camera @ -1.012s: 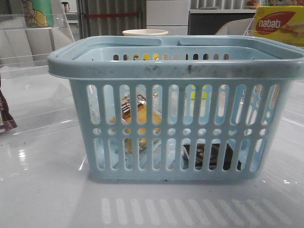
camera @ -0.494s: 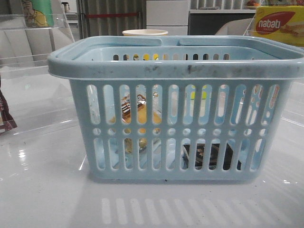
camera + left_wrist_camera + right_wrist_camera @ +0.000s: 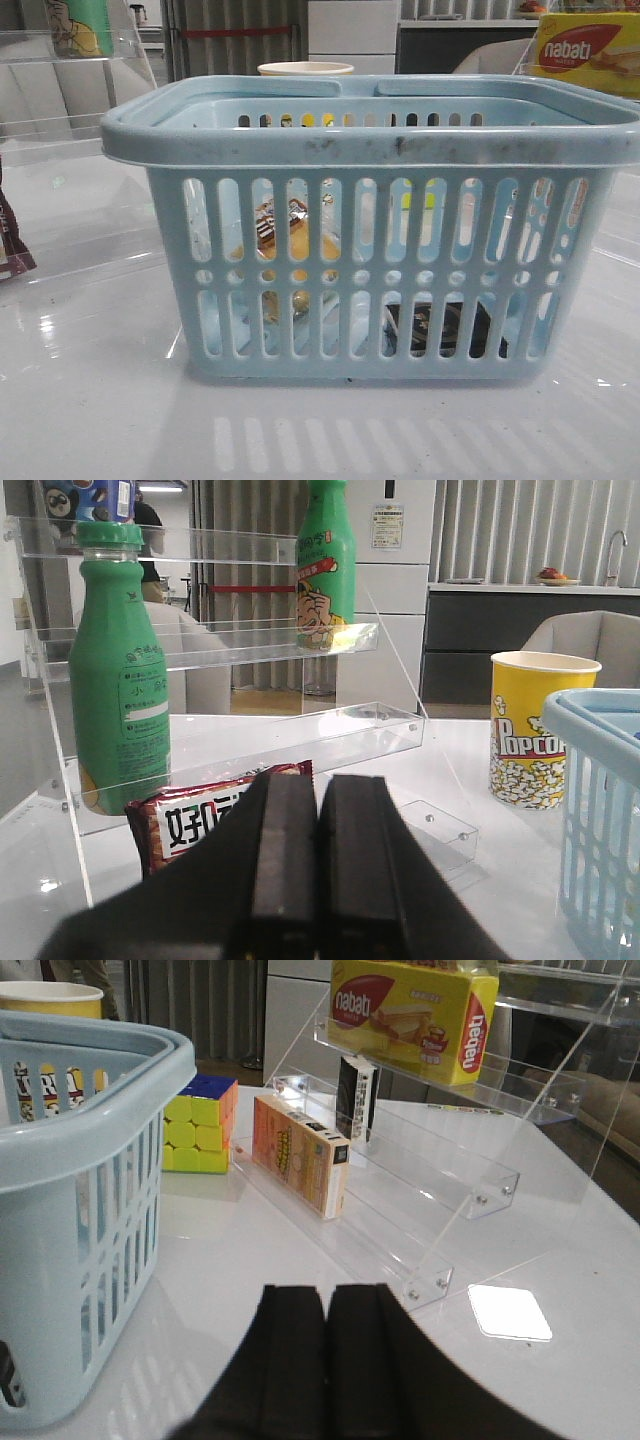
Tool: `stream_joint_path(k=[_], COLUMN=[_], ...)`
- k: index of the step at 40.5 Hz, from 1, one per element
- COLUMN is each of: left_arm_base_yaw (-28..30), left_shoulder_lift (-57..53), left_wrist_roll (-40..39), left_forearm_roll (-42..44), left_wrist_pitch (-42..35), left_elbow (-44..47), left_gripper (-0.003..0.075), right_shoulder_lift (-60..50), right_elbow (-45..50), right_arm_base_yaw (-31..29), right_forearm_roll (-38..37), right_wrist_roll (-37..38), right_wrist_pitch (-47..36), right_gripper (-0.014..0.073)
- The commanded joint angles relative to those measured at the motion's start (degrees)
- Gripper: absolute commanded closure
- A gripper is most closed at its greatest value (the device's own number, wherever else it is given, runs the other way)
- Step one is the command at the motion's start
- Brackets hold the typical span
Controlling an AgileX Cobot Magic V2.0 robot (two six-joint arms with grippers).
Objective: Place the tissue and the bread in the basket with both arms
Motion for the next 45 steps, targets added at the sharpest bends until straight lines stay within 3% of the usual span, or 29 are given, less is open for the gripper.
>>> stream_joint_path(k=[1,17,24,45], left_arm_base_yaw=[-0.3,-0.3,-0.3,-0.3], left_shoulder_lift=[-0.9,-0.9,-0.9,-0.9], left_wrist_roll=[-0.6,-0.6,-0.6,-0.6], left_forearm_roll=[0.1,0.1,0.1,0.1], left_wrist_pitch=[-4.9,-4.9,-4.9,-4.9], left_elbow=[0.4,0.4,0.4,0.4], left_gripper=[0.0627,0.0627,0.0627,0.0627], right_shoulder_lift=[-1.2,-1.2,-1.2,-1.2], right_elbow=[-0.3,-0.3,-0.3,-0.3], right_arm_base_yaw=[-0.9,-1.2,-1.2,-1.2], right_forearm_roll=[-0.1,-0.1,-0.1,-4.8], right_wrist_roll=[-0.3,0.1,9.3,9.3], right_wrist_pitch=[-6.7,-6.0,-6.4,-9.4], right_gripper=[0.0538,0.0538,0.0538,0.0538])
